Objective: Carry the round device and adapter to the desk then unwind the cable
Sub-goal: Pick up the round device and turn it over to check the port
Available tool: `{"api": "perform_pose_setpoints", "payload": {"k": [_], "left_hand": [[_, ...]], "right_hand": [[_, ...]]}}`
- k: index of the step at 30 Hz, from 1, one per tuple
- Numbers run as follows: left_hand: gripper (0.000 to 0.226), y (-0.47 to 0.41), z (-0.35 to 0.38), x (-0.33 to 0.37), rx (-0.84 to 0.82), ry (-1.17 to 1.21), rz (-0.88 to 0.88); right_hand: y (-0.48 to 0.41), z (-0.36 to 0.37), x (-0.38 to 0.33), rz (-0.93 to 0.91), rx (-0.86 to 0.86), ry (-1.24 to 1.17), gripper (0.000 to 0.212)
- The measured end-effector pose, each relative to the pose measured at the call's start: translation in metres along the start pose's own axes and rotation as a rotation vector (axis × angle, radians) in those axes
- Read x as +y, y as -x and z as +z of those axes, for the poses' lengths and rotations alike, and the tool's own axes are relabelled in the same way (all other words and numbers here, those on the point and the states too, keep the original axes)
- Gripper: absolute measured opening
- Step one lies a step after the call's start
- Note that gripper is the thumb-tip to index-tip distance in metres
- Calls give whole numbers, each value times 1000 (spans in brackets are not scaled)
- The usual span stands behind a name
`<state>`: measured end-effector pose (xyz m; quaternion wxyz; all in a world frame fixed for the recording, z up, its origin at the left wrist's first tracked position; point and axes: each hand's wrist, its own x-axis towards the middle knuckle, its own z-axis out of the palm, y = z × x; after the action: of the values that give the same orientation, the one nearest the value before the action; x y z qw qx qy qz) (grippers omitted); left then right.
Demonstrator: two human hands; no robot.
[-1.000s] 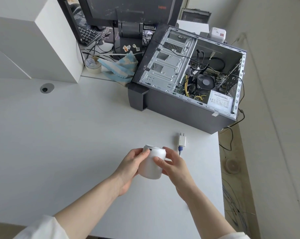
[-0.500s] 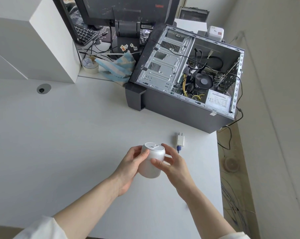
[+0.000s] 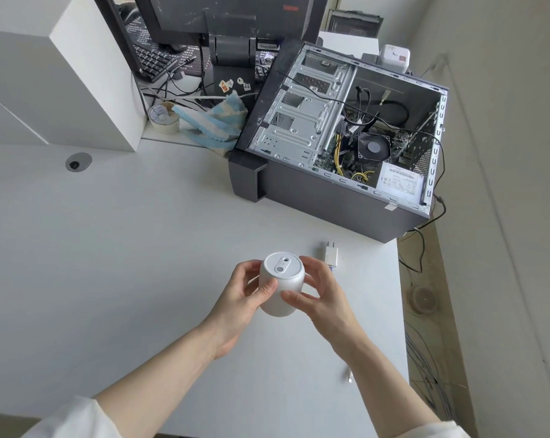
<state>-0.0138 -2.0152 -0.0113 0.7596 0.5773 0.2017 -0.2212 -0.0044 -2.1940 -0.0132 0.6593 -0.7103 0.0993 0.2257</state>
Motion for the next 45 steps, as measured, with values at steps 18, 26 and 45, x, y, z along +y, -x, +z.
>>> {"api": "perform_pose_setpoints", "payload": {"k": [18, 26, 45], "left_hand": [[62, -1, -6, -12, 90, -149, 143], [59, -5, -8, -23, 108, -152, 134], [47, -4, -13, -42, 145, -46, 42]], "right_hand": [[-1, 3, 6, 80, -67, -39, 56], [-4, 8, 17, 92, -26, -109, 44], [-6, 19, 53, 56, 27, -73, 54]]}}
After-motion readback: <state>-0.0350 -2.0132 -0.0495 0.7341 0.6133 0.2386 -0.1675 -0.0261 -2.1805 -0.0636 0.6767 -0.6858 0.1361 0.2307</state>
